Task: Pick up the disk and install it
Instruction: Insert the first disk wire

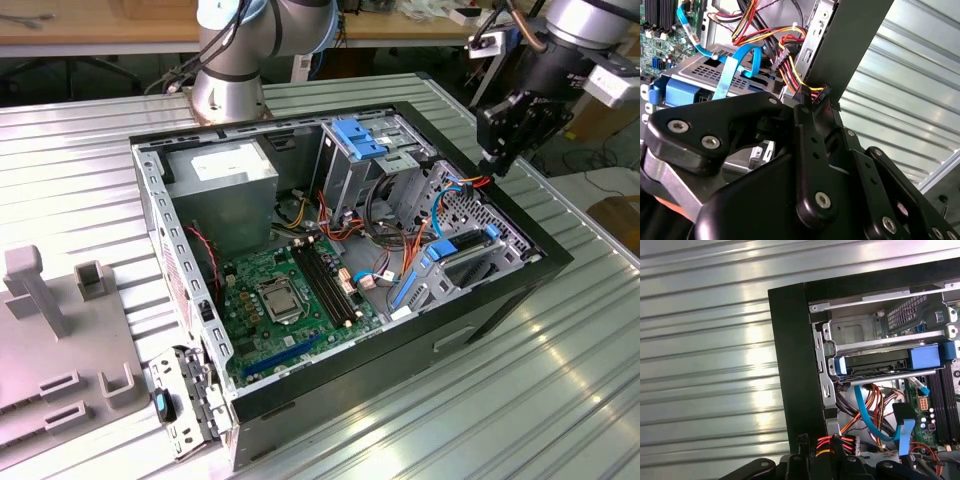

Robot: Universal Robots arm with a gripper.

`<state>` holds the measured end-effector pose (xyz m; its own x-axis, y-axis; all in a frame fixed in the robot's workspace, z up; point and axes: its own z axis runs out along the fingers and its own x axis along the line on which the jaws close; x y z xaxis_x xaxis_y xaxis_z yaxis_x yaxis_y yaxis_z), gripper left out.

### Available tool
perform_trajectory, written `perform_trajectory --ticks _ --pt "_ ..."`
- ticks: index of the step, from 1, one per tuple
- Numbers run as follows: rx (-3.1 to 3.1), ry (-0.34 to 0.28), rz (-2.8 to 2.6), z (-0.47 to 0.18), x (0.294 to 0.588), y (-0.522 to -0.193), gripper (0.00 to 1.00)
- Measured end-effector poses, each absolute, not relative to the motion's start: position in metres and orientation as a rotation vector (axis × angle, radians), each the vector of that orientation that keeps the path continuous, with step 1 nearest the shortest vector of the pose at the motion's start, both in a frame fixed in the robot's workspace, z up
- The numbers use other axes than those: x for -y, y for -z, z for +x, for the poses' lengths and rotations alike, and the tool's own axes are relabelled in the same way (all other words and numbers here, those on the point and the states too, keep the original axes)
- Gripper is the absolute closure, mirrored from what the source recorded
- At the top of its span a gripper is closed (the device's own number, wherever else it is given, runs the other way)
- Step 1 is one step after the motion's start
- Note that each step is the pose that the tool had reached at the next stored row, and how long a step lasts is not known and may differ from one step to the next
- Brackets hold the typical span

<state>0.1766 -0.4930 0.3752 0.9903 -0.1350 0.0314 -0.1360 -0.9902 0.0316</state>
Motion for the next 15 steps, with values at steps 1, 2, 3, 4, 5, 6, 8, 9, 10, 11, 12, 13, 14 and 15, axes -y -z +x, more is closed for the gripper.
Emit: perform_trajectory --ticks 1,2,3,4,5,6,8,9,10,11,12,13,14,15 --pt "0.214 -0.046 3.098 0.177 0.4928 -0.3748 0.7" --pt "0.214 -0.047 3.092 0.1777 0.4928 -0.3743 0.7" --pt "0.214 -0.047 3.089 0.1782 0.4928 -0.3742 0.7" --pt "0.216 -0.047 3.084 0.1787 0.4927 -0.3735 0.7" --pt "0.225 -0.047 3.083 0.179 0.4927 -0.3732 0.7" --pt "0.251 -0.046 3.081 0.179 0.4927 -0.3729 0.7" --pt "0.299 -0.045 3.076 0.1791 0.4926 -0.3725 0.7" --pt "0.315 -0.045 3.075 0.1791 0.4925 -0.3724 0.7" --pt "0.329 -0.044 3.073 0.1794 0.4913 -0.372 0.7" --pt "0.334 -0.044 3.072 0.1796 0.4896 -0.3718 0.7" --pt "0.338 -0.044 3.072 0.1798 0.4882 -0.3716 0.7" --pt "0.346 -0.044 3.071 0.1805 0.4855 -0.371 0.7" --pt "0.357 -0.044 3.07 0.1818 0.4847 -0.3701 0.7" --pt "0.367 -0.043 3.068 0.1826 0.4845 -0.3694 0.7"
